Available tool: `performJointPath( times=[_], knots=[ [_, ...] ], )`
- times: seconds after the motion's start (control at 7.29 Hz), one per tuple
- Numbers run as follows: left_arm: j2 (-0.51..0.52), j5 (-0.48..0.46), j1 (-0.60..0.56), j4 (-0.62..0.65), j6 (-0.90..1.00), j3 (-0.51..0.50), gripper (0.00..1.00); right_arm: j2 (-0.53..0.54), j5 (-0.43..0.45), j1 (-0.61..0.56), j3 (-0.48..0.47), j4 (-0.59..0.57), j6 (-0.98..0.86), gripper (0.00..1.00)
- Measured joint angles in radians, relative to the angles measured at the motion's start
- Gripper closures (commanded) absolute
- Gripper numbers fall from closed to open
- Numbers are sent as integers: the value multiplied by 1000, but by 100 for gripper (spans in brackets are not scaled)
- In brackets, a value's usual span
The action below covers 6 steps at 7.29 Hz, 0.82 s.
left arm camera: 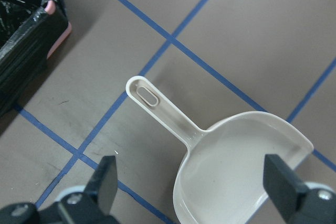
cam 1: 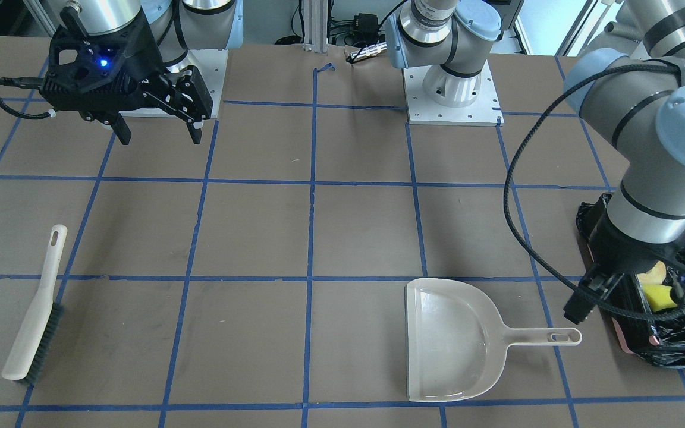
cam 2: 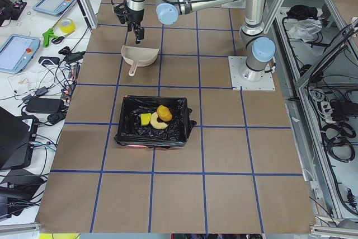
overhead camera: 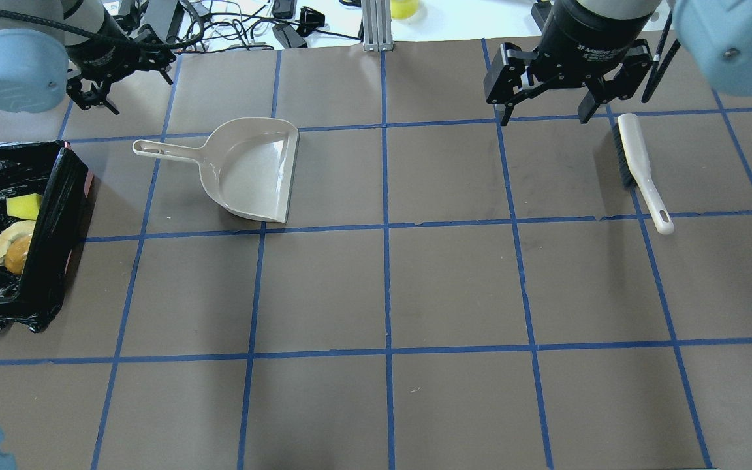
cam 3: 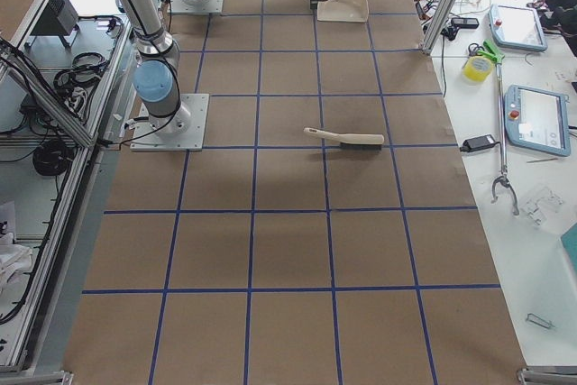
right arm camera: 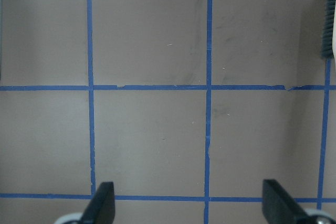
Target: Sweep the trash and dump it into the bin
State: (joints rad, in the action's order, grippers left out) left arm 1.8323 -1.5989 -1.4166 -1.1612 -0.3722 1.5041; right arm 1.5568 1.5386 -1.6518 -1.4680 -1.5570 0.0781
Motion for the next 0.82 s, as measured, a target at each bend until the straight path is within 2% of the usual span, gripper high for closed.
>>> performJointPath(
  times=[0.41, 0.82],
  knots=[
    [-59, 40, -62, -46, 68, 15, 0, -2, -1, 1, 0, 0, -1, 0],
    [-138, 54, -89, -211, 149, 18, 0, -1, -1, 2, 0, 2, 0, 0]
  ],
)
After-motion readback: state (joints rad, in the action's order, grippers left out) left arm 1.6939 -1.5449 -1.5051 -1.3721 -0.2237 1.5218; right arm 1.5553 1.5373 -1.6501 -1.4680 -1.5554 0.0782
